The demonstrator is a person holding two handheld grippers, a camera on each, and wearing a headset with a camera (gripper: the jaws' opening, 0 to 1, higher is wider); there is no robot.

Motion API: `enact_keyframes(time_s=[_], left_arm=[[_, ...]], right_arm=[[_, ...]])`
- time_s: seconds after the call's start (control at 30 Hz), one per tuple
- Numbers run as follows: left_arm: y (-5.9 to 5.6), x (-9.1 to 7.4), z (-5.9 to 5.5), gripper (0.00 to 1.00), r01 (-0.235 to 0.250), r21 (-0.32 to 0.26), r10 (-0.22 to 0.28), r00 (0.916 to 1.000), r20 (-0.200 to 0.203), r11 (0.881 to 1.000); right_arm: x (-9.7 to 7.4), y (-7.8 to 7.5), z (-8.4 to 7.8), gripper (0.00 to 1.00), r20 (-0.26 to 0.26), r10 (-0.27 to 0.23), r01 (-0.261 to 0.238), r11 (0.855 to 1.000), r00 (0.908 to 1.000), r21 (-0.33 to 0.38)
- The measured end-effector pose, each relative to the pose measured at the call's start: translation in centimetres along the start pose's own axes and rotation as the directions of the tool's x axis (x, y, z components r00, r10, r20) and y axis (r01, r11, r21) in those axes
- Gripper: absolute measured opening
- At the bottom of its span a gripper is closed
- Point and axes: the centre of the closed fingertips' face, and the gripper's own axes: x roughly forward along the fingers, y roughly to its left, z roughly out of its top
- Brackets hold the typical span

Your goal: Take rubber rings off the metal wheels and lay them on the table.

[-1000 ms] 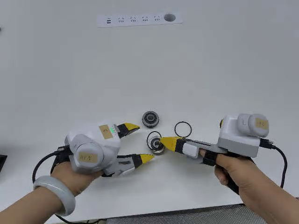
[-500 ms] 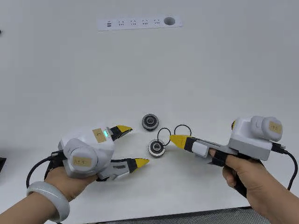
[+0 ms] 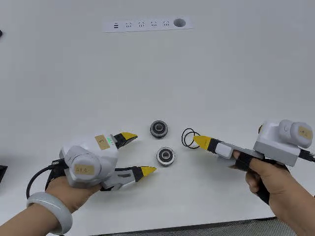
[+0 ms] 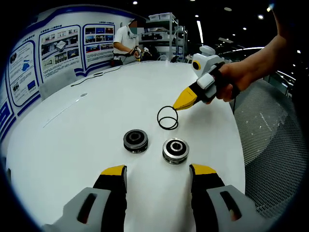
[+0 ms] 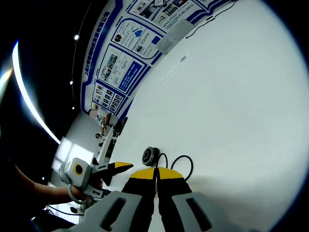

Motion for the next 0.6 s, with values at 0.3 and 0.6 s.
enact_keyframes(time_s=[0.3, 0.6], left_arm=[[0.0, -0.1, -0.2, 0.52, -0.002, -0.005, 0.002, 1.0, -0.008, 1.0], [0.1, 0.0, -0.4, 0.52, 0.0, -0.011, 0.0, 0.9999, -0.011, 1.0]], right_arm=[[-0.1, -2.0, -0.4, 0.02, -0.006, -0.069, 0.069, 0.998, 0.9976, -0.008], [-0.2, -1.8, -0.7, 0.05, -0.013, -0.091, 0.09, 0.995, 0.9957, -0.049]])
